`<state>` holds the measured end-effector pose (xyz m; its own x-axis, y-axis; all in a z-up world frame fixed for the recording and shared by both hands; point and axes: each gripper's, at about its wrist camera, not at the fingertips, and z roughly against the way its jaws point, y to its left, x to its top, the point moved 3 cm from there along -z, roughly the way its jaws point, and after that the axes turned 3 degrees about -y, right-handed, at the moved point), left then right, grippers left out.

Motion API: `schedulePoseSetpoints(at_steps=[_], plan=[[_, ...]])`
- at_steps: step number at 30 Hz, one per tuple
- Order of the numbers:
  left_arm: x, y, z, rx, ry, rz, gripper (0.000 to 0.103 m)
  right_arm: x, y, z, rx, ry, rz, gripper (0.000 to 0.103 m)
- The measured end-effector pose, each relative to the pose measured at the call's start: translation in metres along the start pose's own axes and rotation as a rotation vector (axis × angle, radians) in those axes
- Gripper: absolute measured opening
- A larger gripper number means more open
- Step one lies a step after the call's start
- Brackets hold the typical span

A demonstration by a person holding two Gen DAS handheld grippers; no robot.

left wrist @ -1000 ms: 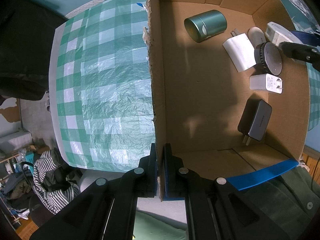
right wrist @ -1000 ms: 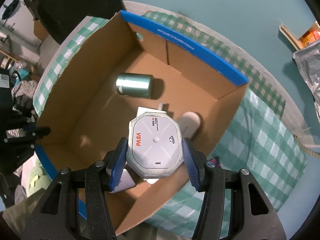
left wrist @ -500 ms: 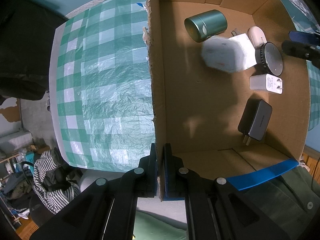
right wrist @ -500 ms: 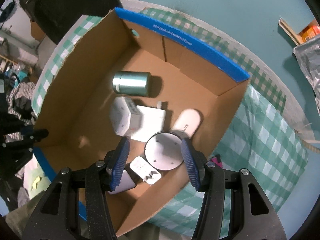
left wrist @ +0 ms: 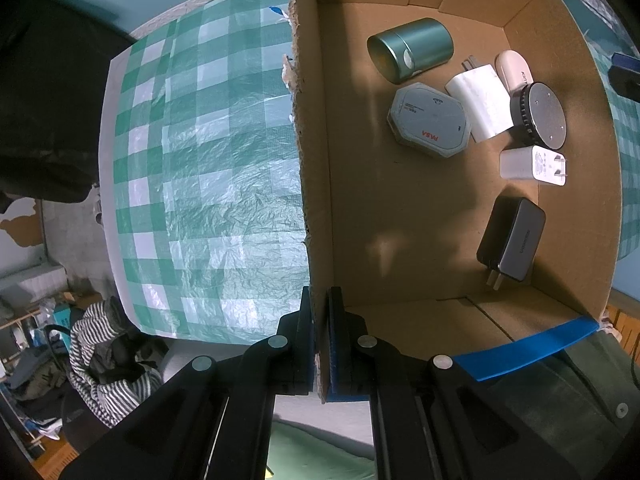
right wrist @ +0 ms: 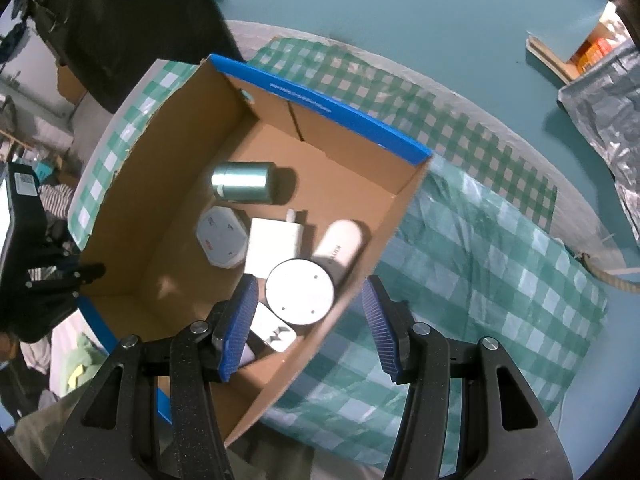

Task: Organize rigid objects
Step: 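Move the right gripper to the pink-gold lighter and grasp it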

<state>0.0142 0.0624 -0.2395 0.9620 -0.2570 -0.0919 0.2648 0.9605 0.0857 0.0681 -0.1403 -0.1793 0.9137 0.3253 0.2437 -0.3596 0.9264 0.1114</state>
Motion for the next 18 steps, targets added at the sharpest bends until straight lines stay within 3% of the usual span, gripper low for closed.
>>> schedulePoseSetpoints(at_steps=[10,18], plan=[[0.0,0.0,0.001,0.002,0.0,-0.003,0.005,-0.014,-0.05,0.009,-0.032,-0.012,-0.085,0.054],[0.0,0.001,0.002,0.005,0.0,-0.007,0.005,-0.036,-0.1,-0.017,-0.082,0.067,-0.144,0.054]])
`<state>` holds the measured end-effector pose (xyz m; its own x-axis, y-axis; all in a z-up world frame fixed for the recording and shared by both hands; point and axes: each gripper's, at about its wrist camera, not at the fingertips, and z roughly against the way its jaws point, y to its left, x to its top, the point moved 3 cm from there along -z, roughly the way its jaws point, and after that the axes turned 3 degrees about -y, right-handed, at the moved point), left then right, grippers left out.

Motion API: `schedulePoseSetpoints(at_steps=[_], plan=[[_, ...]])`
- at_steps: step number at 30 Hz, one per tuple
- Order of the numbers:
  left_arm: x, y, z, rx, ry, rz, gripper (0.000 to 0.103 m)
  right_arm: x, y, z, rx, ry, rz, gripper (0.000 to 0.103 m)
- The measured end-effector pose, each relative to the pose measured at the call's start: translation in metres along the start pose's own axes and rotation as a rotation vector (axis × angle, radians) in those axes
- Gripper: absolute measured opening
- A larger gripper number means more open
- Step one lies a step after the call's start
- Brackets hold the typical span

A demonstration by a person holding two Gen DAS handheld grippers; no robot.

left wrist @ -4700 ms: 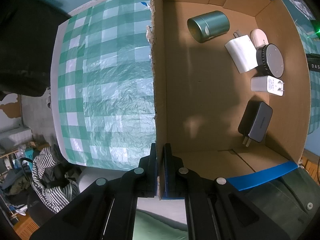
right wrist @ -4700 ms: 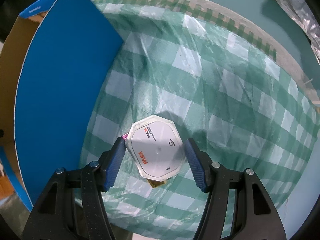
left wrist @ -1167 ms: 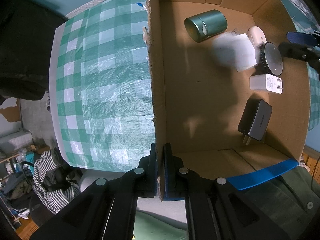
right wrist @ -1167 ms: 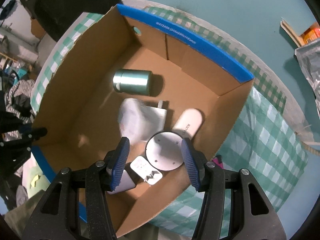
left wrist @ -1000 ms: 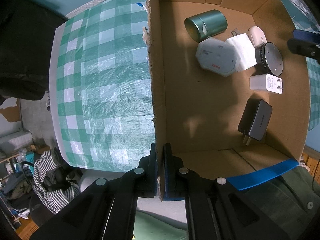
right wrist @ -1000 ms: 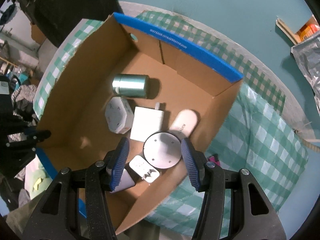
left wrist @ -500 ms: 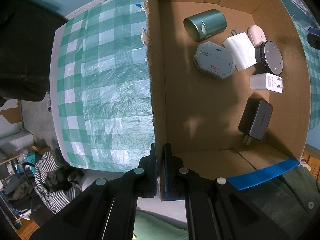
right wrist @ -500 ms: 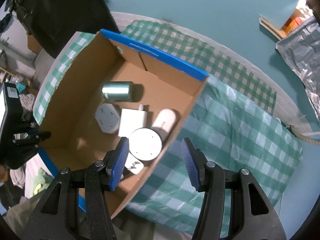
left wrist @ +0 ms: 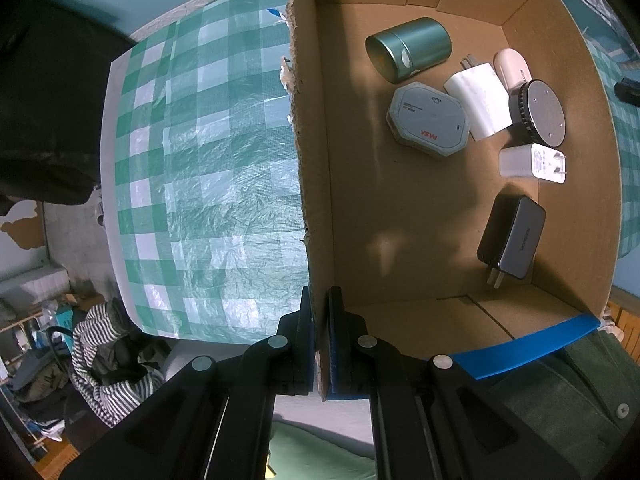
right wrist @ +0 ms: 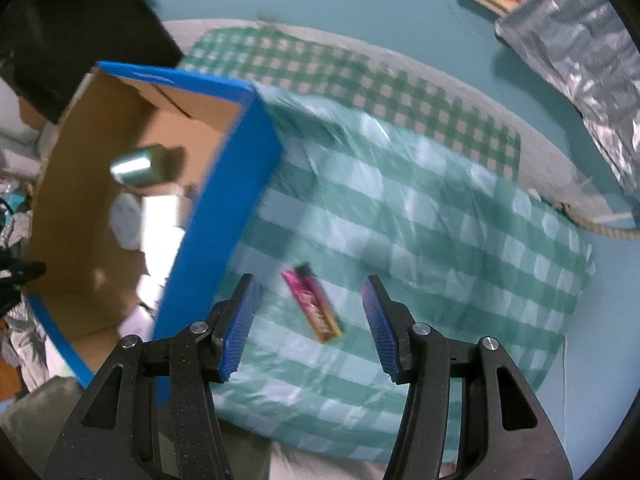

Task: Organize rigid objects
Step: 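Move the right gripper to the pink-gold lighter and grasp it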

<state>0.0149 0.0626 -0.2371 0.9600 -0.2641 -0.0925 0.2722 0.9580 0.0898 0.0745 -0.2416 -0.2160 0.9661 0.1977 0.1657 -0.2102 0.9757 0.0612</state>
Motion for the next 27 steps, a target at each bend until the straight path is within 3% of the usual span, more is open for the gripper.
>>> schedulePoseSetpoints(at_steps=[11,18,21,23,27], plan=[[0.0,0.0,0.0,0.001,0.0,0.002,0.005,-0.023,0.005,-0.06,0.034,0.112,0.07,0.054],[0.0,-0.001,0.0,0.001,0.0,0.002,0.005,-0.029,0.01,-0.089,0.0,0.153,0.093,0.054],[0.0,-0.001,0.0,0.0,0.0,0.002,0.005,-0.031,0.01,-0.095,0.004,0.166,0.077,0.046],[0.0,0.0,0.0,0.0,0.0,0.001,0.005,-0.032,0.011,-0.099,0.003,0.172,0.071,0.035],[-0.001,-0.001,0.0,0.001,0.0,0.002,0.005,-0.033,0.01,-0.099,-0.006,0.166,0.03,0.028]])
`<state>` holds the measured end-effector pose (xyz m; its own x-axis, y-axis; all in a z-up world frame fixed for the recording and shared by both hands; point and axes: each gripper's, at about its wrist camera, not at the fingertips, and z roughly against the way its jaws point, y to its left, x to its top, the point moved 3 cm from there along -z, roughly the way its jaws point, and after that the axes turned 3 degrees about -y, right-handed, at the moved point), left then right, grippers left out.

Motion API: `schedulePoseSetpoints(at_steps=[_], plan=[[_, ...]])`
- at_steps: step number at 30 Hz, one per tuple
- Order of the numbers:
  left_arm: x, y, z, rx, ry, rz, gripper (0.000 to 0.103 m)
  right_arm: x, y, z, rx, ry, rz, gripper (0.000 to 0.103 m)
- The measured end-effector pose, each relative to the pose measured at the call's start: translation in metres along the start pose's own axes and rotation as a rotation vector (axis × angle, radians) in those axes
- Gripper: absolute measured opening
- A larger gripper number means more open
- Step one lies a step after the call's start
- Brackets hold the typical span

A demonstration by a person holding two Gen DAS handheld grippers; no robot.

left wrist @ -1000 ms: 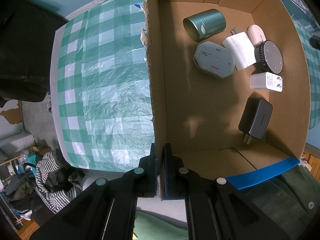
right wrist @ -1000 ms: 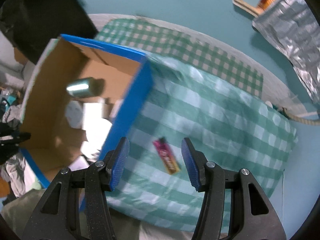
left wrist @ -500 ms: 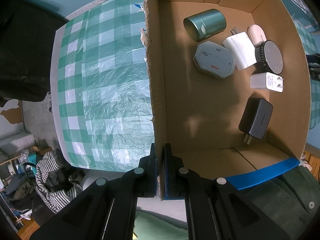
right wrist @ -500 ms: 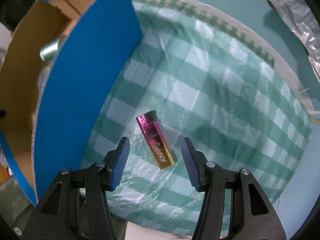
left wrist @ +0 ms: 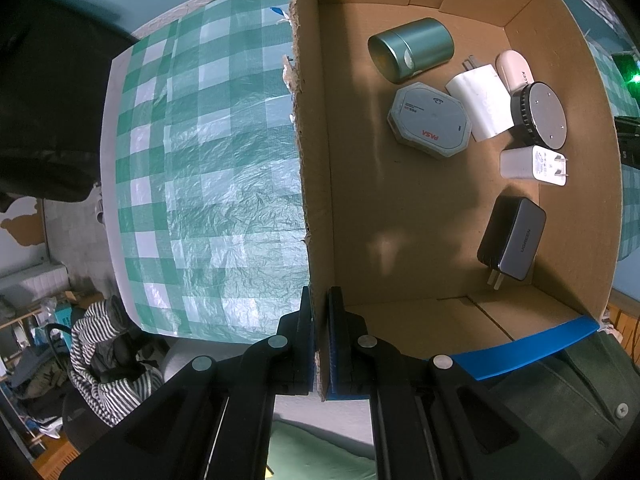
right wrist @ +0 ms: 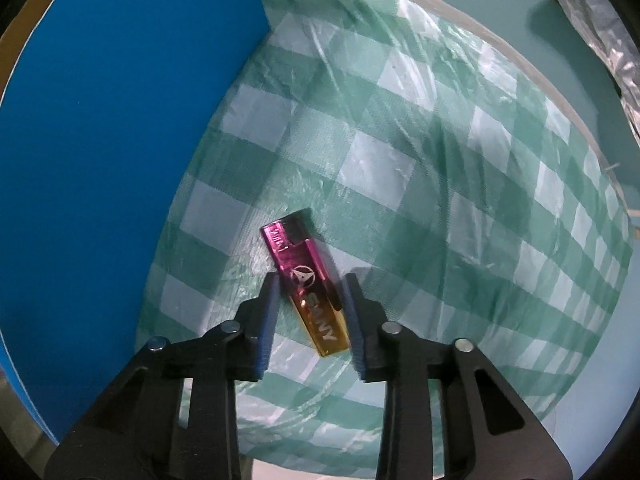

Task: Organize rigid objects
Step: 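Move the right gripper to the pink-gold lighter and grasp it, then carry the lighter into the box with the right gripper and release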

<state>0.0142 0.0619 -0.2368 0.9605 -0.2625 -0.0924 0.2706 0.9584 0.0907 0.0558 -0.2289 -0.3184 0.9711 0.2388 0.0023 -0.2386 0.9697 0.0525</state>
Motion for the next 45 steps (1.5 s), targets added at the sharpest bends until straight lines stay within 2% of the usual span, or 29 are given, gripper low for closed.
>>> schedulePoseSetpoints(at_steps=[3,5,9,13,17,23,37,45], plan=[[-0.001,0.0,0.0,0.001,-0.002,-0.001,0.005,-0.001,-0.005,-0.001,0.004,0.004,-0.056,0.022],[-0.002,0.0,0.0,0.0,-0.002,0.001,0.005,-0.002,-0.013,-0.001,0.032,0.013,-0.141,0.022],[-0.002,-0.001,-0.001,0.002,-0.002,-0.004,0.005,0.0,-0.023,-0.002,0.055,0.005,-0.199,0.022],[-0.003,-0.001,-0.002,0.005,-0.003,-0.007,0.006,0.001,-0.026,-0.001,0.037,0.012,-0.19,0.023],[-0.003,-0.002,-0.002,0.004,-0.003,-0.007,0.006,0.006,-0.007,-0.003,0.017,0.01,-0.189,0.022],[-0.002,-0.003,-0.002,0.004,-0.004,-0.005,0.005,0.002,-0.007,0.008,0.045,-0.024,-0.225,0.022],[-0.001,-0.004,-0.002,0.002,-0.004,-0.006,0.006,0.0,0.004,0.086,0.091,-0.158,-0.171,0.022],[-0.001,-0.003,-0.002,0.002,-0.004,-0.006,0.006,0.013,0.02,0.125,0.113,-0.227,-0.124,0.022]])
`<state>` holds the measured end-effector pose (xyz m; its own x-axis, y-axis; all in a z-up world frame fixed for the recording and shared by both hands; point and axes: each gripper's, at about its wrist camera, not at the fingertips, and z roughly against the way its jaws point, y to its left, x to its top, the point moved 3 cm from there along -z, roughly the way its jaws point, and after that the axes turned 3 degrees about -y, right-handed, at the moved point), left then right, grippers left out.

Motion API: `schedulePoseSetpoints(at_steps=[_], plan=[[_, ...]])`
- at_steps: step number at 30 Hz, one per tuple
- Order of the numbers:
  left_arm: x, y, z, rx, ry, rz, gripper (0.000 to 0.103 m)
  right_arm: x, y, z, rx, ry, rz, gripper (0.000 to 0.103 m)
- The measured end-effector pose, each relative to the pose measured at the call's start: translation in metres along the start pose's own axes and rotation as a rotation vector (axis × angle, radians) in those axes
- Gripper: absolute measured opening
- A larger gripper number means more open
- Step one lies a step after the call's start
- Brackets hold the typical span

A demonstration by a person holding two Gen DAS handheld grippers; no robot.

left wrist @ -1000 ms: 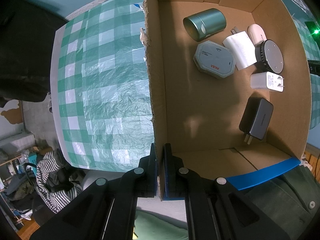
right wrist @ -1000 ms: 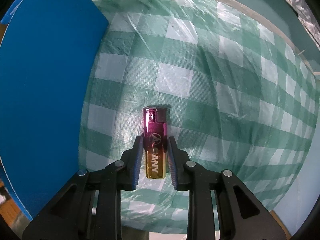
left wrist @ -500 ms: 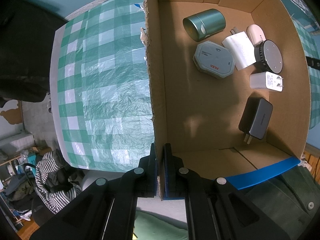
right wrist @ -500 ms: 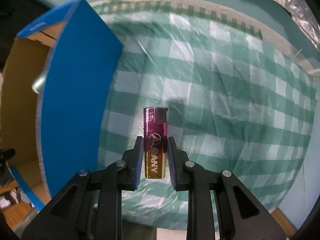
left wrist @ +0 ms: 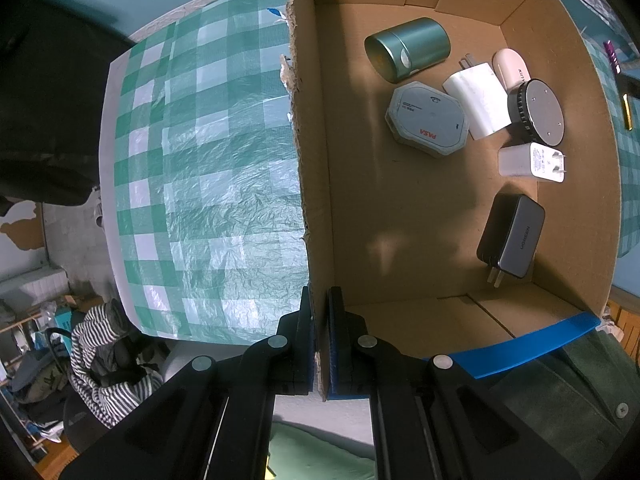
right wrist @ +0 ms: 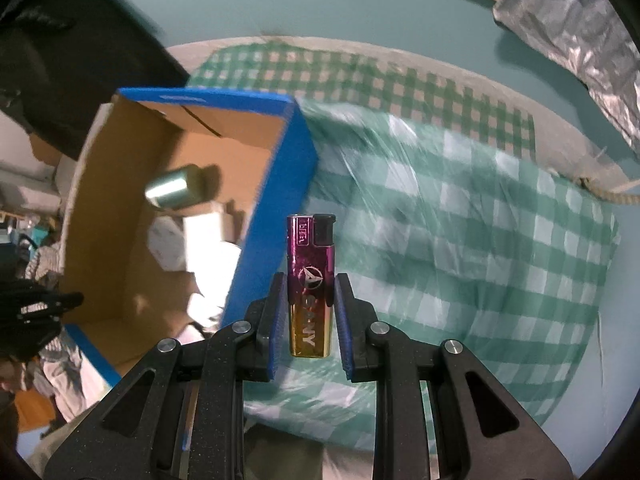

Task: Organize rigid objects
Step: 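Carry the lighter into the box with the right gripper and release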

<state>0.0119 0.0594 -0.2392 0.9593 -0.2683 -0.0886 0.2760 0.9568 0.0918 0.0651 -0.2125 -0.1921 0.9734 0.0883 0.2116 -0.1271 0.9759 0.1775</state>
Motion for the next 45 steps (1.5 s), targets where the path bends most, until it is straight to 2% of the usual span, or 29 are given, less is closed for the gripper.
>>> schedulePoseSetpoints(at_steps=[9,23,36,38,45], plan=[[0.0,0.0,0.0,0.0,0.0,-0.001,0.005,0.014,0.044,0.013,0.037,-0.017,0.098,0.022],[0.001,0.001,0.0,-0.003,-0.002,0.001,0.005,0.011,0.086,-0.033,0.024,0.075,0.214,0.022],[0.001,0.002,0.001,-0.006,-0.003,0.003,0.006,0.009,0.095,-0.055,0.025,0.122,0.223,0.023],[0.002,0.001,0.001,-0.006,-0.003,0.003,0.006,0.009,0.095,-0.054,0.028,0.116,0.22,0.029],[0.002,0.002,0.001,-0.007,-0.004,0.005,0.006,0.012,0.088,-0.043,0.039,0.082,0.176,0.035]])
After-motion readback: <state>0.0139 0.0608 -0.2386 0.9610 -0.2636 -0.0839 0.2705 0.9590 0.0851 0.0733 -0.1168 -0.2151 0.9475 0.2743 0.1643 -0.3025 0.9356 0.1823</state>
